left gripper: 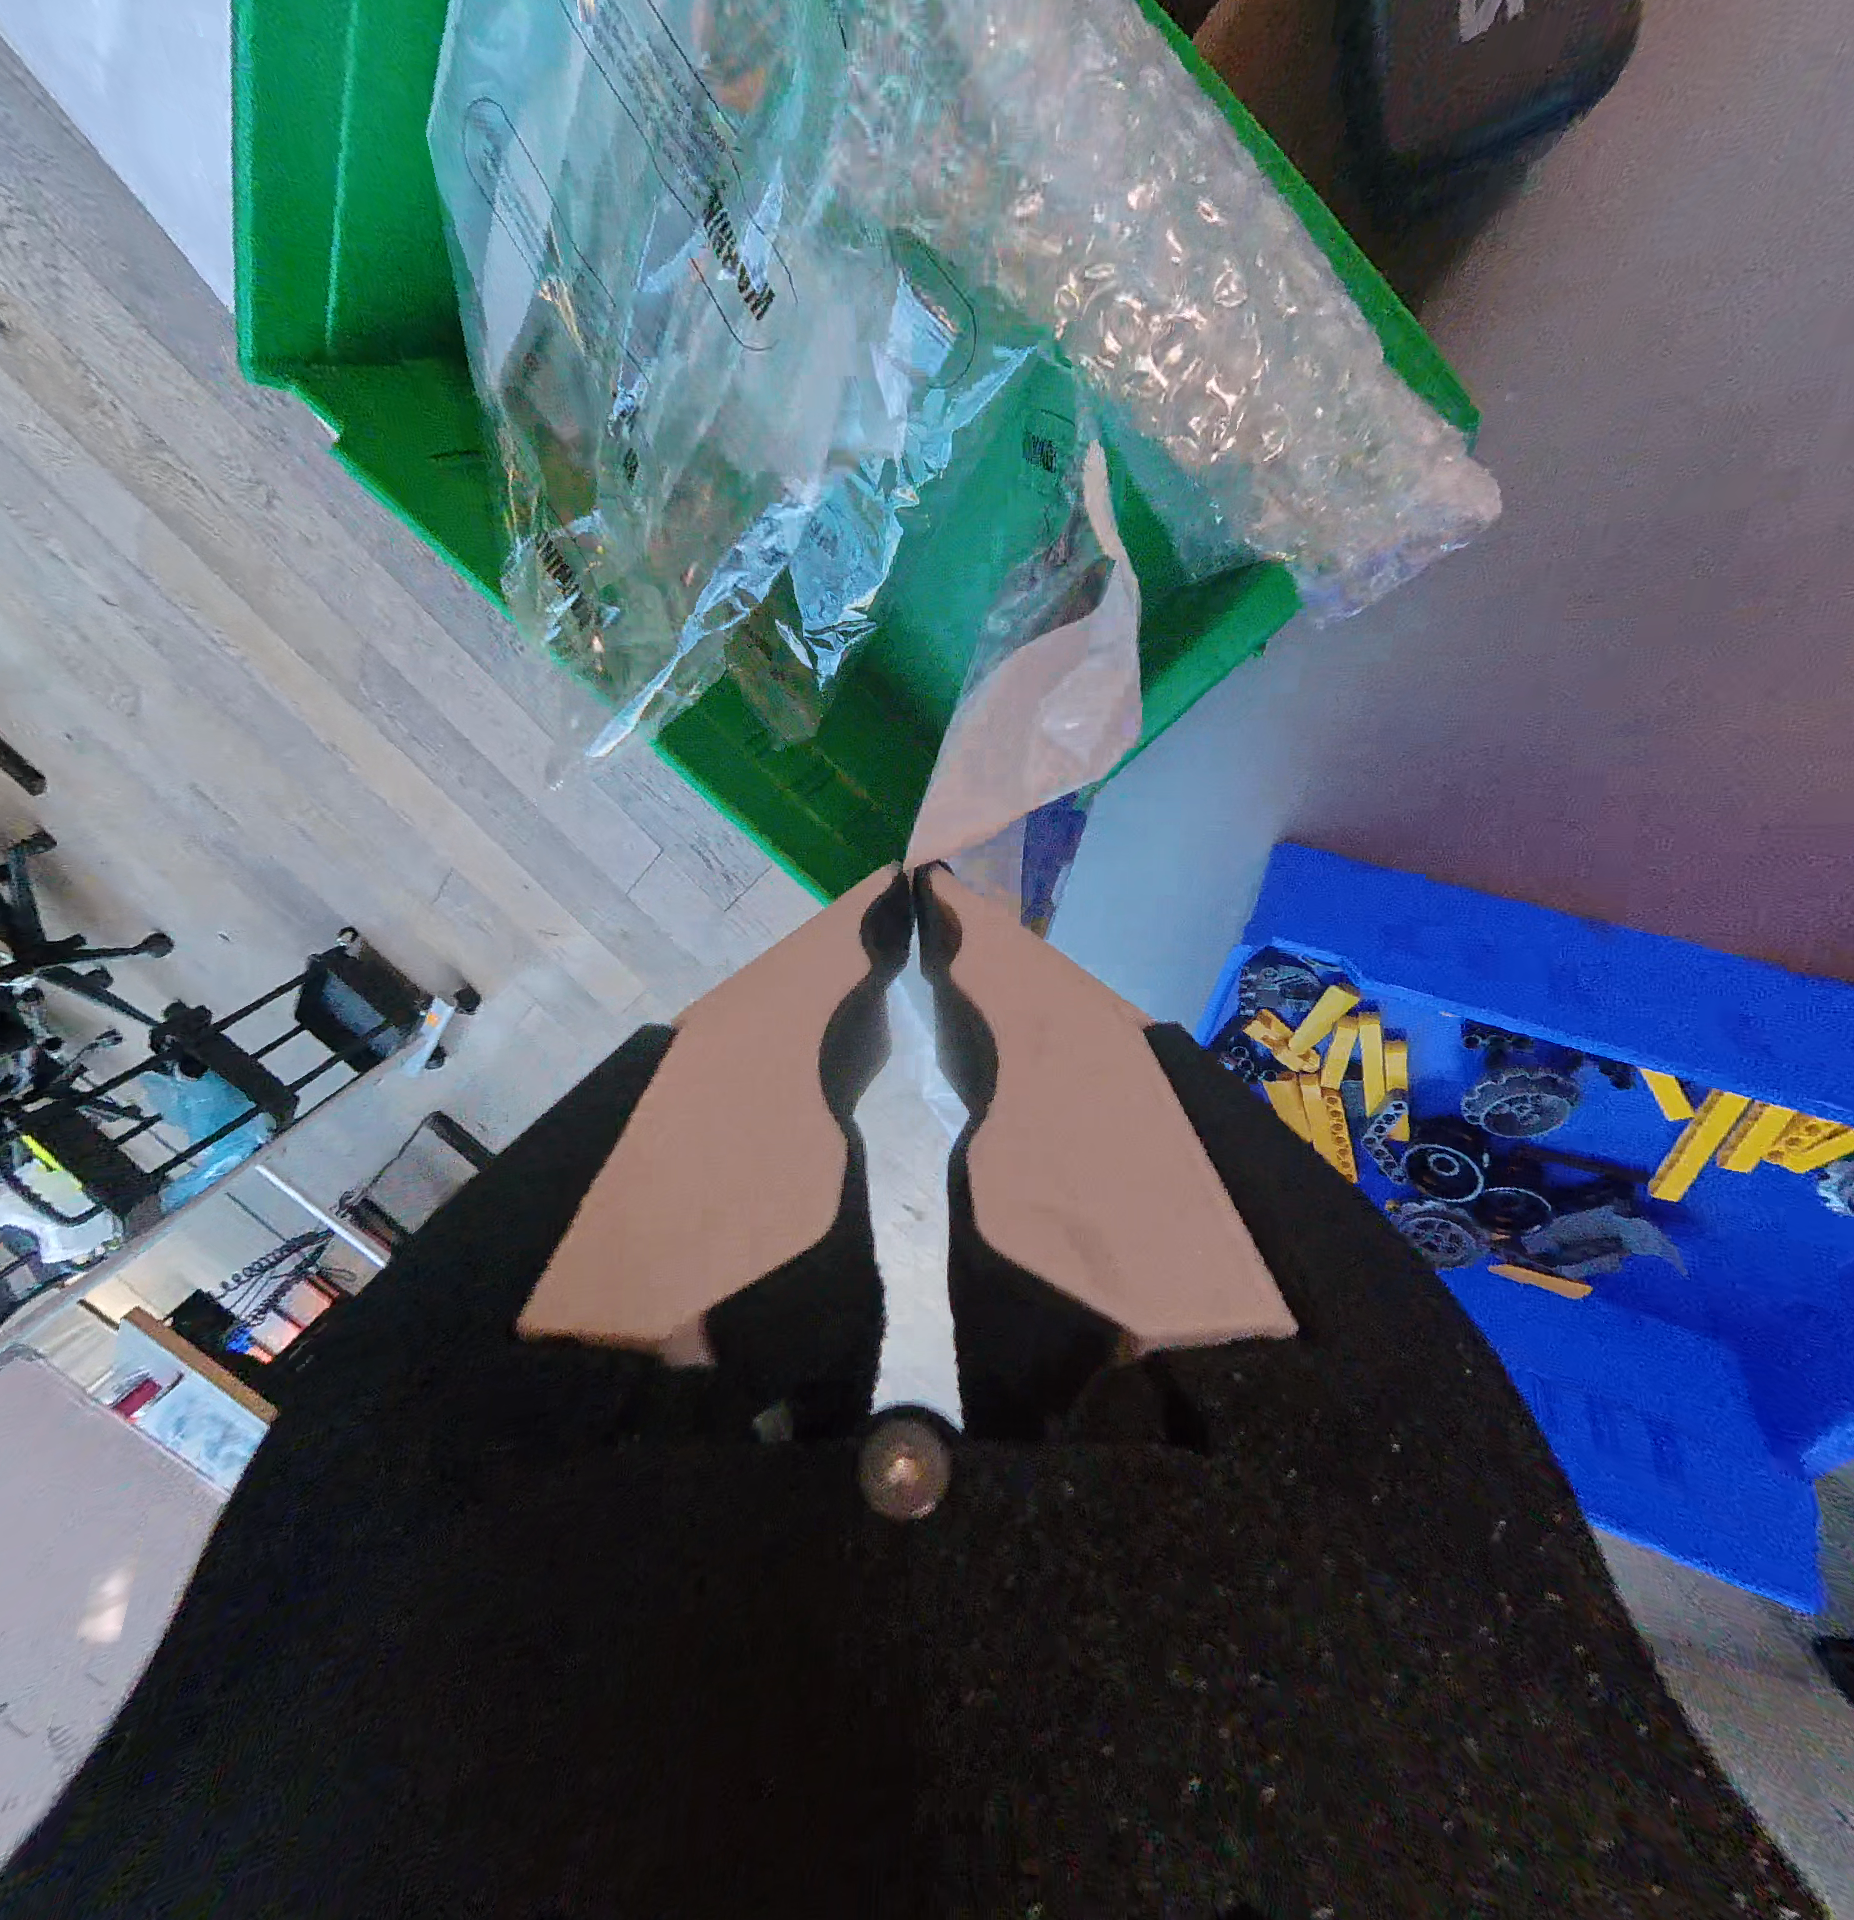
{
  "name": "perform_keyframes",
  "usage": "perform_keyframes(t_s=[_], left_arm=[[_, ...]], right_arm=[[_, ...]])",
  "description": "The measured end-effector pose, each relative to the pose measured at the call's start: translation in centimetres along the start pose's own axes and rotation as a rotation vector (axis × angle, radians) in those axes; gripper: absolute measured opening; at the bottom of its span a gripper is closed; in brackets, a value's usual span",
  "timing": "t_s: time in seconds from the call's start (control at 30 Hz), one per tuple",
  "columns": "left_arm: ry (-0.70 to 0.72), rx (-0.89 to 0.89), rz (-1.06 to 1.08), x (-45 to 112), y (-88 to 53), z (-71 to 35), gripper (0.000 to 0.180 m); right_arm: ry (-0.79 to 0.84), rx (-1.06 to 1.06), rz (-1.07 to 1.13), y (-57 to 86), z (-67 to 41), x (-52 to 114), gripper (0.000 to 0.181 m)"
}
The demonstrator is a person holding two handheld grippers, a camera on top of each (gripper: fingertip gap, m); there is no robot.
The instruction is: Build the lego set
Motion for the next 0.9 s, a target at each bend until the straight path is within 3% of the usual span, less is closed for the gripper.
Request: perform_keyframes(t_s=[0.3,0.67,0.9], left_arm=[[0.143,-0.239,0.214,-3.9,-0.3,0.8,0.000],[0.273,-0.365,0.288,-8.4,-1.3,2.2,0.000],[0.436,-0.386,0.364,-12.0,-0.6,1.8,0.000]], right_arm=[[-0.004,0.008,-0.014,-0.3,0.0,0.0,0.001],[0.000,0.018,-0.032,-0.7,-0.1,0.1,0.001],[0.010,0.022,-0.041,-0.9,-0.4,0.0,0.001]])
Point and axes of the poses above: each gripper's, where its closed fingertips meet, x out along the fingers, z out of its underside, y = z × x across the jaws, the point moved 1 cm from there along -x, back along the fingers, and after that the axes turned 3 degrees about x, right-handed, at the moved point
